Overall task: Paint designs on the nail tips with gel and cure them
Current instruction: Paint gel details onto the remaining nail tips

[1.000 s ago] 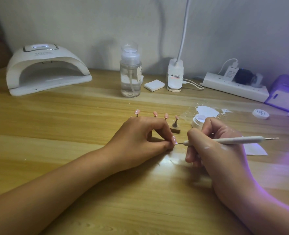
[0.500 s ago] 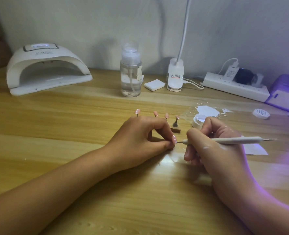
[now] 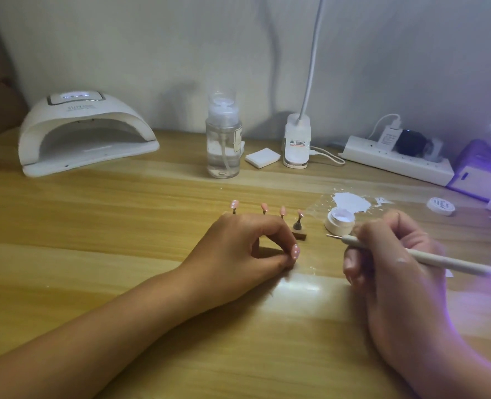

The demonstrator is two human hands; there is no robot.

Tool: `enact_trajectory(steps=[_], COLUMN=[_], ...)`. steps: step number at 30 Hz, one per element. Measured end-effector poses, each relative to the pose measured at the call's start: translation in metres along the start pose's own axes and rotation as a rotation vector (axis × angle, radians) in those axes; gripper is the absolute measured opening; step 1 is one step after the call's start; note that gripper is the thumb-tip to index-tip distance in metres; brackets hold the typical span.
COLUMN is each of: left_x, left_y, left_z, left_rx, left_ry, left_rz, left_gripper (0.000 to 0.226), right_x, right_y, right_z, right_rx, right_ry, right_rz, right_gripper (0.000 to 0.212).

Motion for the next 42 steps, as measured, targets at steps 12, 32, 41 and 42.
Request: enact_trajectory(steps=[12,32,41,42], left_x=[0.001,-0.015,-0.014,-0.014], left_y=[0.008,-0.057,-0.064,-0.065], left_z=[0.018,0.03,0.028,0.028], left_rx=[0.01,-0.306,-0.29,-0.297], left_ry=[0.254,0.107,0.083,0.078], left_rz=[-0.024,0.352,0.33,0.336], left_gripper=[0.011,0.012,0.027,0.03], right_x=[-0.002,-0.002,-0.002,-0.002], right_y=[0.003,0.006,0.002,0.002], right_z=[0.011,0.005,0.002,0.002], right_rx=[-0.022,0.079,0.11,0.111], right_ry=[0.039,0.017,0.001,0.002], right_rz=[-0.077,-0.112,-0.113,-0.114], right_gripper=[0.045,0.05,0.053,0.053])
Point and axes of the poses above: each hand's wrist, its own x-axis away from the middle knuckle, its own z-axis out of the back of the hand, y = z × x, the point moved 5 cm from there along -x, towards the middle knuckle, and after that the axes turned 8 degrees about y, right-handed, at the moved point
